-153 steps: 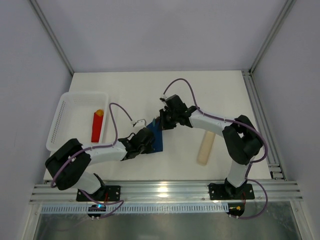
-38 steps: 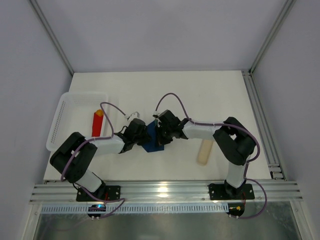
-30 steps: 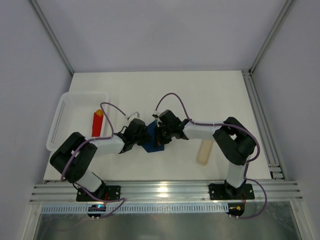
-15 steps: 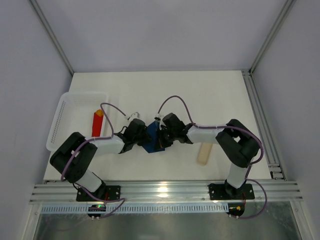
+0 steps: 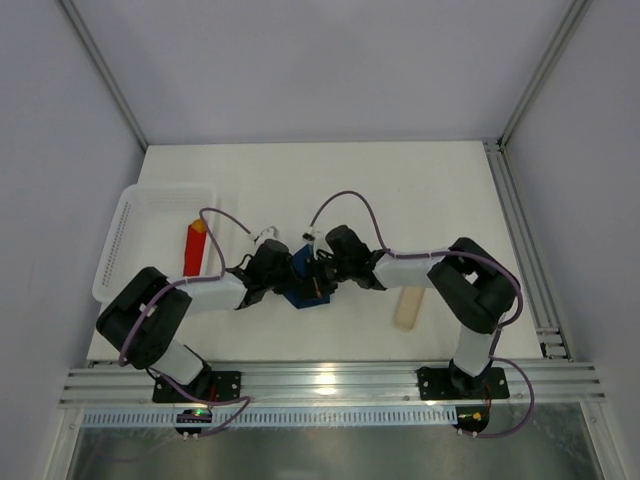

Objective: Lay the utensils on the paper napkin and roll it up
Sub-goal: Roll the napkin at the center of the board.

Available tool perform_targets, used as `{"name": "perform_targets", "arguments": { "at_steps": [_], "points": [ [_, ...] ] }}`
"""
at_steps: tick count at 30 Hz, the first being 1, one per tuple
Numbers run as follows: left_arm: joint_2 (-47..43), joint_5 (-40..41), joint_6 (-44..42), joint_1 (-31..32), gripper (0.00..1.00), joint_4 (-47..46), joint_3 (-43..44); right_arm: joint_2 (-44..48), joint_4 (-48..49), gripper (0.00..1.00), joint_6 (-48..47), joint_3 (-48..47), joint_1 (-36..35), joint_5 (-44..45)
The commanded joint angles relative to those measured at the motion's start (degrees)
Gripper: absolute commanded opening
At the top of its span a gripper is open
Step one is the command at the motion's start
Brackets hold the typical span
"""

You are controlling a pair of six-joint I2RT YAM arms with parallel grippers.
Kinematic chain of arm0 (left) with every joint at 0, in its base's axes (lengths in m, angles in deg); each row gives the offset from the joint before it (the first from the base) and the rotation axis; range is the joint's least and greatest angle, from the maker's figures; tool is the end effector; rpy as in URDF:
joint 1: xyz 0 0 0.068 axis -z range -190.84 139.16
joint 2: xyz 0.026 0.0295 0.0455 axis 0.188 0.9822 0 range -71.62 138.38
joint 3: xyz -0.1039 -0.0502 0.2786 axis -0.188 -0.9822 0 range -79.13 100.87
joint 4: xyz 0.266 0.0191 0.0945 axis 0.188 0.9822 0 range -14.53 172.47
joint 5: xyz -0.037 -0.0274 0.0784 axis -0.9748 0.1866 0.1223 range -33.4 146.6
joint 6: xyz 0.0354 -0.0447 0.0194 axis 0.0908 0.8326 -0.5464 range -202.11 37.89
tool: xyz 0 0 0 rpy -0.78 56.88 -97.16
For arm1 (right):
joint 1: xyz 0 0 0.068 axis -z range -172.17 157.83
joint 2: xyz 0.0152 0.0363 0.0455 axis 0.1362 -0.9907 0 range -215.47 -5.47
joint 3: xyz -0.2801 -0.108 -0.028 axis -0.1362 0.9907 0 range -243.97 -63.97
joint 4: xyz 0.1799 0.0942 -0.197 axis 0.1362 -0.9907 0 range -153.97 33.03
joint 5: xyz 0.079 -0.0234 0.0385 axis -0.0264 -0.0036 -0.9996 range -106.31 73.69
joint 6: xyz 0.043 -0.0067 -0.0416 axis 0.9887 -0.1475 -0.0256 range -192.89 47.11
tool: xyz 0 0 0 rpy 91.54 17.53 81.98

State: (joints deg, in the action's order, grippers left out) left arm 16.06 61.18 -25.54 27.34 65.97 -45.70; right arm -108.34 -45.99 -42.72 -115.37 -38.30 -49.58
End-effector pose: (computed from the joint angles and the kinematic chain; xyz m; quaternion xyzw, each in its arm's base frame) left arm 0.2359 -0.1811 0.1412 -0.1626 0.9080 -0.2578 0.2874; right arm 0.2484 0.2935 0.1553 -0.2395 0.8450 0.4523 0.1549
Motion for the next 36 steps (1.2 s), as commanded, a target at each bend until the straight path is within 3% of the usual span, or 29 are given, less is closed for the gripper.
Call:
{"name": "perform_targets", "arguments": {
  "at_steps": [1, 23, 36],
  "points": [
    [-1.0, 0.0, -0.6, 0.1, 0.0, 2.1, -1.4, -1.8, 4.0, 0.04, 0.7, -0.4, -0.2, -1.2],
    [-1.2, 0.0, -0.8, 0.1, 0.0, 1.5, -1.9, -9.3, 9.9, 0.04, 4.9, 4.3, -0.2, 0.8],
    [-1.6, 0.2, -0.9, 0.0, 0.0, 2.1, -1.9, 1.4, 2.9, 0.03, 1.3, 3.6, -0.2, 2.4]
  ]
}}
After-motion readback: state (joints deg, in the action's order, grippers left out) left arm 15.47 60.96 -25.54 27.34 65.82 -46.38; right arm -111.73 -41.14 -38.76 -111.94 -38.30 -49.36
